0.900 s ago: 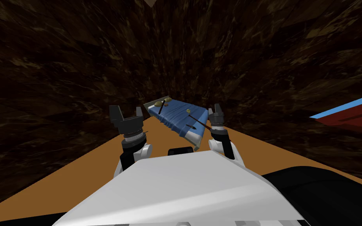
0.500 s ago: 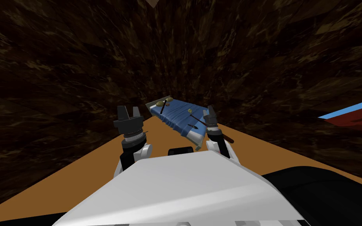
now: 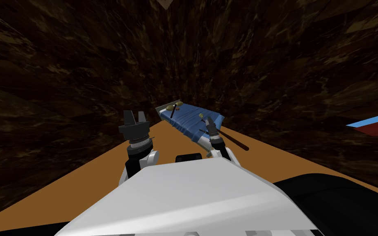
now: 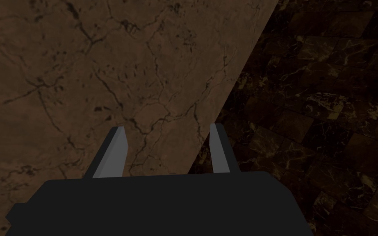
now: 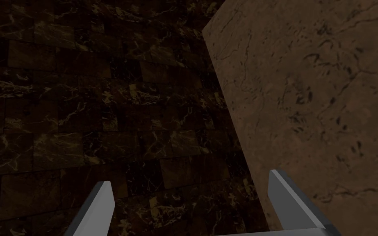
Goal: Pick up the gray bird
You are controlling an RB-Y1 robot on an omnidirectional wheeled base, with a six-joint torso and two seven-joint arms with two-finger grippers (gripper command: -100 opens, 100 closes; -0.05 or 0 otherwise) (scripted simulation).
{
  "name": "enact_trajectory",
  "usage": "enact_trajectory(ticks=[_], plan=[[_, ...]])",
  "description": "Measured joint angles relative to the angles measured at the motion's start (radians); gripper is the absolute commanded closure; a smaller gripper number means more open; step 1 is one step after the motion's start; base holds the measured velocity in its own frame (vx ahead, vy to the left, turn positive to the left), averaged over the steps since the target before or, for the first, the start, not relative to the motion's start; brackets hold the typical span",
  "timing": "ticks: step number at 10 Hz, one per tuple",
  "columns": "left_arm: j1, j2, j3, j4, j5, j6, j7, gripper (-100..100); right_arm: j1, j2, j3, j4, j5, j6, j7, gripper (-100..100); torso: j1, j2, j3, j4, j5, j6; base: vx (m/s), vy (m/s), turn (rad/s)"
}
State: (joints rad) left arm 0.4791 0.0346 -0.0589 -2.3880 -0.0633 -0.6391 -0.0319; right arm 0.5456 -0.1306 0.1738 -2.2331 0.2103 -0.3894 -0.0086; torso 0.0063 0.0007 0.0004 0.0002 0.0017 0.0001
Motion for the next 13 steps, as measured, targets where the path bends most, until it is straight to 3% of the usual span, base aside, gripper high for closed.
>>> enact_trajectory(ticks=[4,8,11,13], plan=[[0.0,0.0,0.0,0.0,0.0,0.0,0.0,0,0.008,-0.02,0.056,0.087,0.03,0.002,0.016,-100,-0.002,0.0,0.0,0.0,-0.001,0.0,-0.002,0.061,0.055],[0.0,0.0,0.0,0.0,0.0,0.0,0.0,0,0.007,-0.055,0.124,0.242,0.068,0.006,0.036,-100,-0.001,-0.002,-0.001,0.0,0.0,0.0,0.02,0.097,0.111],[0.0,0.0,0.0,0.0,0.0,0.0,0.0,0,0.036,-0.093,0.193,0.311,0.107,0.041,0.058,-100,-0.003,-0.002,-0.001,0.0,-0.001,0.0,0.027,0.054,0.073],[0.0,0.0,0.0,0.0,0.0,0.0,0.0,0,0.031,-0.099,0.208,0.357,0.116,0.052,0.064,-100,-0.005,-0.001,-0.001,0.0,-0.001,0.0,0.02,0.024,0.06]])
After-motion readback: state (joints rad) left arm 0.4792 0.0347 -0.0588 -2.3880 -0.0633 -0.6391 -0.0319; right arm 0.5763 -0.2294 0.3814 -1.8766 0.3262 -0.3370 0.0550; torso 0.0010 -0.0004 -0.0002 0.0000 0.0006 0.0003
